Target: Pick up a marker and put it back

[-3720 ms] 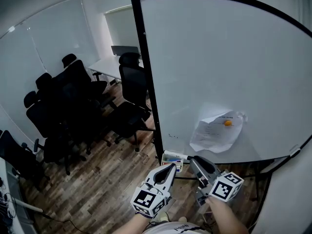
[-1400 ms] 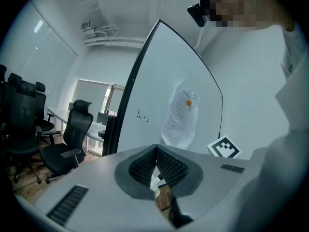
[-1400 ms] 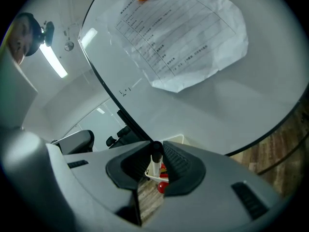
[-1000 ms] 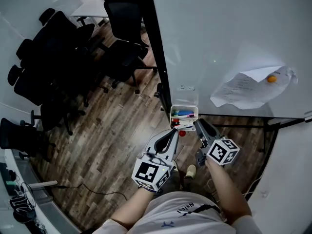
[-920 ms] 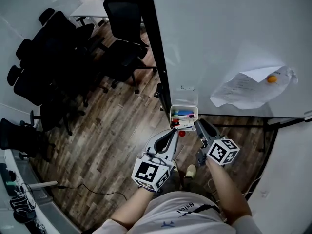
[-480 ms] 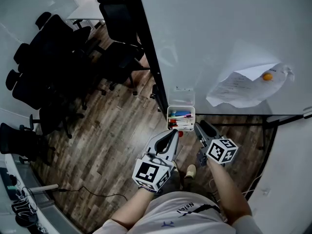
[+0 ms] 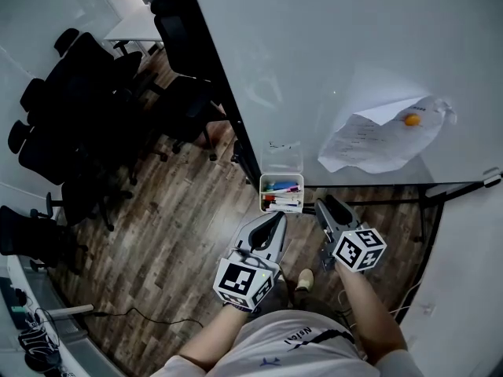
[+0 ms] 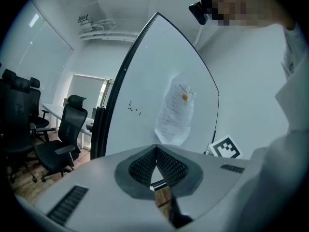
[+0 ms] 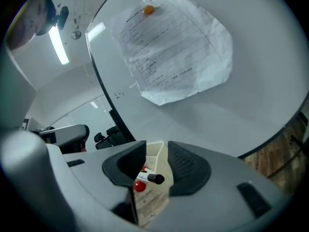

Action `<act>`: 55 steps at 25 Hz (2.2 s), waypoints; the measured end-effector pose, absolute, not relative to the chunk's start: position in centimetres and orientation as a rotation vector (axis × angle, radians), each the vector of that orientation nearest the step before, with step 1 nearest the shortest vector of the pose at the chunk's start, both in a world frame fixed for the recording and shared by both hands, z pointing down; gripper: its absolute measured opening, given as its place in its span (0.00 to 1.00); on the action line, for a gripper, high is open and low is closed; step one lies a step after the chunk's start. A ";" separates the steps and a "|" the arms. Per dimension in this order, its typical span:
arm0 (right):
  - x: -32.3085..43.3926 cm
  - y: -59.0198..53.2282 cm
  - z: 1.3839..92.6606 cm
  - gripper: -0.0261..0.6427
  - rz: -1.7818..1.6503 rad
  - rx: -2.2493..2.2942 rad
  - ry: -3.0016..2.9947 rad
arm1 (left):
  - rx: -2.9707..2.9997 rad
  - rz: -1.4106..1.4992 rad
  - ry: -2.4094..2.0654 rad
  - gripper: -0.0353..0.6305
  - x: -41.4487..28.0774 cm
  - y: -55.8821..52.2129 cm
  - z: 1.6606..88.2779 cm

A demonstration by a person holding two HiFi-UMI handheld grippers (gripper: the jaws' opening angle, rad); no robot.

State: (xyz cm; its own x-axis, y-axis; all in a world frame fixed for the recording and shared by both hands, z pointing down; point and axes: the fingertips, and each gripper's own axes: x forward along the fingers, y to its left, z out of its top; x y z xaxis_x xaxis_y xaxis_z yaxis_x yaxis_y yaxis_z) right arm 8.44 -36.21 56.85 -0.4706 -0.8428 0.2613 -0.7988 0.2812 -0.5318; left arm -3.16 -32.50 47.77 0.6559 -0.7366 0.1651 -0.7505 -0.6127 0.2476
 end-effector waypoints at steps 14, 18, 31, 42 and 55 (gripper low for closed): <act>6.8 -32.9 46.2 0.11 -0.662 -1.422 2.658 | 2.656 0.007 -1.188 0.07 -0.2 -30.7 42.6; 7.0 -32.1 42.9 0.09 -0.552 -1.403 2.695 | 2.673 -0.039 -1.191 0.07 0.0 -30.2 40.1; 6.6 -29.9 35.7 0.06 -0.375 -1.318 2.731 | 2.738 -0.130 -1.193 0.07 1.5 -28.7 35.0; 6.4 -29.7 35.2 0.06 -0.339 -1.315 2.759 | 2.738 -0.143 -1.215 0.07 1.5 -28.4 34.7; 6.4 -30.4 36.0 0.06 -0.369 -1.315 2.753 | 2.735 -0.136 -1.219 0.07 1.2 -28.8 35.0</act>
State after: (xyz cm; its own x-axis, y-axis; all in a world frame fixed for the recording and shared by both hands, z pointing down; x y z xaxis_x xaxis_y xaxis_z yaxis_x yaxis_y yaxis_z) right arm 6.35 -30.40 35.98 -0.6320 -0.7739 0.0418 -0.7575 0.6054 -0.2441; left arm 1.15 -28.79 34.99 0.6669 -0.7447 -0.0241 -0.7316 -0.6606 0.1681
